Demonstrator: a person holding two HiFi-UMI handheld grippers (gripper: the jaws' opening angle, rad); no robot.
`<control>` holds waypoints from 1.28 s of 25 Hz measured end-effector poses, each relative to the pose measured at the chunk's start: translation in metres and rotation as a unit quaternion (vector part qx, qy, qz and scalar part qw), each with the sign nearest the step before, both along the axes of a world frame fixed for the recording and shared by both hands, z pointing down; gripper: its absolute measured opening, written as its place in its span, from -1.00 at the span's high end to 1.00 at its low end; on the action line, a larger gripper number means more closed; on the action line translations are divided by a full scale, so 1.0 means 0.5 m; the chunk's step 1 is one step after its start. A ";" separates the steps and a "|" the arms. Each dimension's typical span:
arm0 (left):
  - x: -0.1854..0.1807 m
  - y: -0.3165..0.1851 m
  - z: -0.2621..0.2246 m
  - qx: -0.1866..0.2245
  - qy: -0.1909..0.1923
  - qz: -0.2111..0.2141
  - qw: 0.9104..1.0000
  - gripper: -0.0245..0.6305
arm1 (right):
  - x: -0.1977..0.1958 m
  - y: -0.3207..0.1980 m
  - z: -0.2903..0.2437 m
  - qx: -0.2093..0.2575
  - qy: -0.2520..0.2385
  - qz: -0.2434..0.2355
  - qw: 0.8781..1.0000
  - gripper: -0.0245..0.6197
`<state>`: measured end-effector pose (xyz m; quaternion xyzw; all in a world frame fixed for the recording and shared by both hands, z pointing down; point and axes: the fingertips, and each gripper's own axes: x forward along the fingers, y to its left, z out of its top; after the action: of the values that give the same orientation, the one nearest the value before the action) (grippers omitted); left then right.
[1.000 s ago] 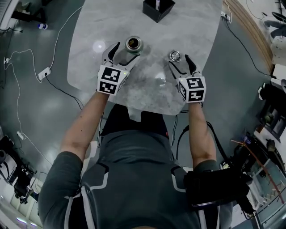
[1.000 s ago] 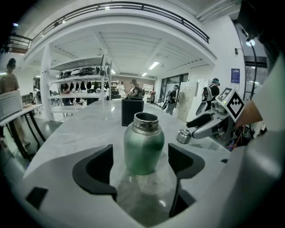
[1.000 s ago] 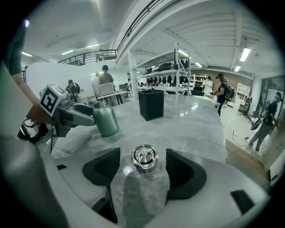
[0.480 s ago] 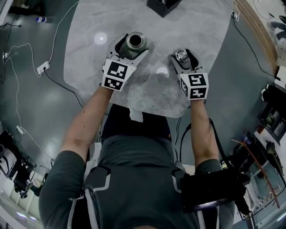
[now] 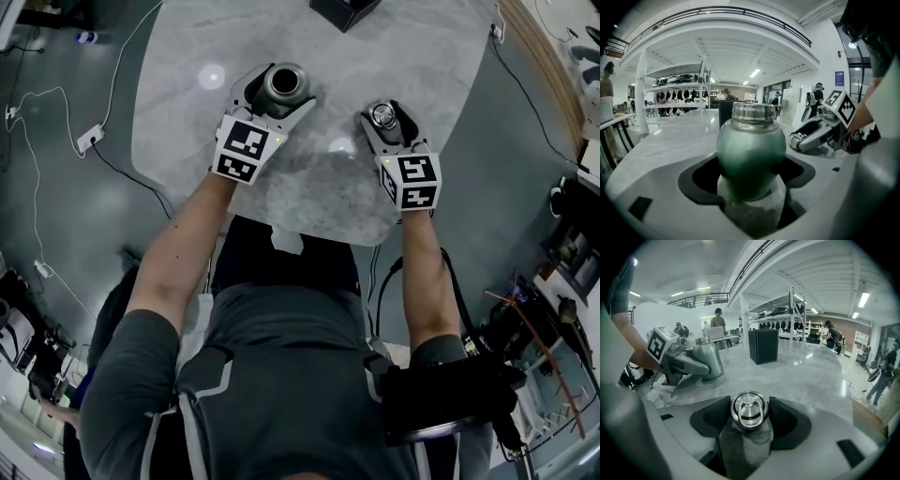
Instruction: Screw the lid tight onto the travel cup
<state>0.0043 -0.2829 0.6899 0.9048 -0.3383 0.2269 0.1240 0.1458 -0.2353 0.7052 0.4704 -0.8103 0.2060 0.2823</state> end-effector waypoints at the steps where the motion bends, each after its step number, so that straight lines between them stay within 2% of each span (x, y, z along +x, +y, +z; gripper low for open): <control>1: -0.002 0.001 0.000 0.000 -0.002 0.004 1.000 -0.23 | -0.002 0.002 -0.004 0.000 -0.003 0.000 1.000 0.07; 7: -0.007 0.041 -0.041 -0.005 -0.011 0.034 0.999 -0.23 | -0.008 0.024 -0.076 0.002 -0.023 -0.004 1.000 0.07; 15: 0.020 0.123 -0.193 -0.002 -0.030 0.109 0.994 -0.23 | -0.017 0.045 -0.263 0.029 -0.058 -0.027 0.997 0.07; 19: 0.038 0.159 -0.286 0.011 -0.030 0.162 0.986 -0.23 | -0.030 0.047 -0.380 0.052 -0.074 -0.054 0.994 0.07; 24: 0.049 0.193 -0.384 0.021 -0.037 0.204 0.978 -0.23 | -0.053 0.065 -0.524 0.080 -0.092 -0.102 0.987 0.07; 28: 0.063 0.216 -0.450 0.029 -0.035 0.238 0.970 -0.23 | -0.084 0.081 -0.633 0.106 -0.114 -0.143 0.977 0.07; 32: 0.077 0.240 -0.494 0.037 -0.051 0.270 0.961 -0.23 | -0.131 0.115 -0.725 0.130 -0.119 -0.200 0.964 0.07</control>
<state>0.0430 -0.1631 0.4431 0.9535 -0.0955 0.2857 0.0073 0.0804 -0.1777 0.3428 0.3039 -0.9353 0.0927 0.1558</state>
